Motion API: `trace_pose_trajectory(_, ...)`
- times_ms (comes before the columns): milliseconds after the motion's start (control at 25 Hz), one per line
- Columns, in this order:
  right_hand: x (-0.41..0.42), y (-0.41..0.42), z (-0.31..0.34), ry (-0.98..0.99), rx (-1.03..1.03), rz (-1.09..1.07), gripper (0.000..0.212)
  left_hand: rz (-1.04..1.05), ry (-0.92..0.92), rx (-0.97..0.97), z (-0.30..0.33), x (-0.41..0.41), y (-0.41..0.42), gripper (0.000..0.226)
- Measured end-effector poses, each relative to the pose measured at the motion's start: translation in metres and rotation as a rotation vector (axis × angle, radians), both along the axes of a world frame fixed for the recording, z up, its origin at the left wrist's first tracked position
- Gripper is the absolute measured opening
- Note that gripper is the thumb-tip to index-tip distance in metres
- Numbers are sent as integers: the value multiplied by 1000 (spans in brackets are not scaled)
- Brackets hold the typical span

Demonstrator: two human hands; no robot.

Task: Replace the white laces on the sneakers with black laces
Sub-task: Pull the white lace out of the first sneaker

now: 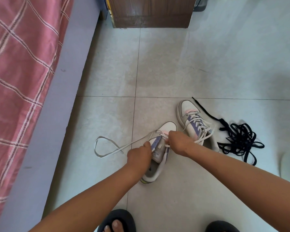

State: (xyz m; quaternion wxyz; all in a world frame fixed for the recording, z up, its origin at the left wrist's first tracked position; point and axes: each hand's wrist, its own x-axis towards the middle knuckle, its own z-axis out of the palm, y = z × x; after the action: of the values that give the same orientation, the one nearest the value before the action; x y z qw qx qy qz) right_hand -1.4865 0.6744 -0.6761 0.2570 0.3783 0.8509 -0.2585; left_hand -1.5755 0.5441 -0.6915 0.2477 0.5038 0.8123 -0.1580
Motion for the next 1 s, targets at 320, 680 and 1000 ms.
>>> trace_pose_trajectory(320,13,7,-2,-116,302,321,26,-129,178,76,-2,-35,2,29)
trace_pose_trajectory(680,-2,48,17,-357,218,35,42,-91,245,53,1,-48,11,37)
trace_pose_trajectory(1000,25,96,42,-186,323,-109,15,-71,301,10,2,-76,5,35)
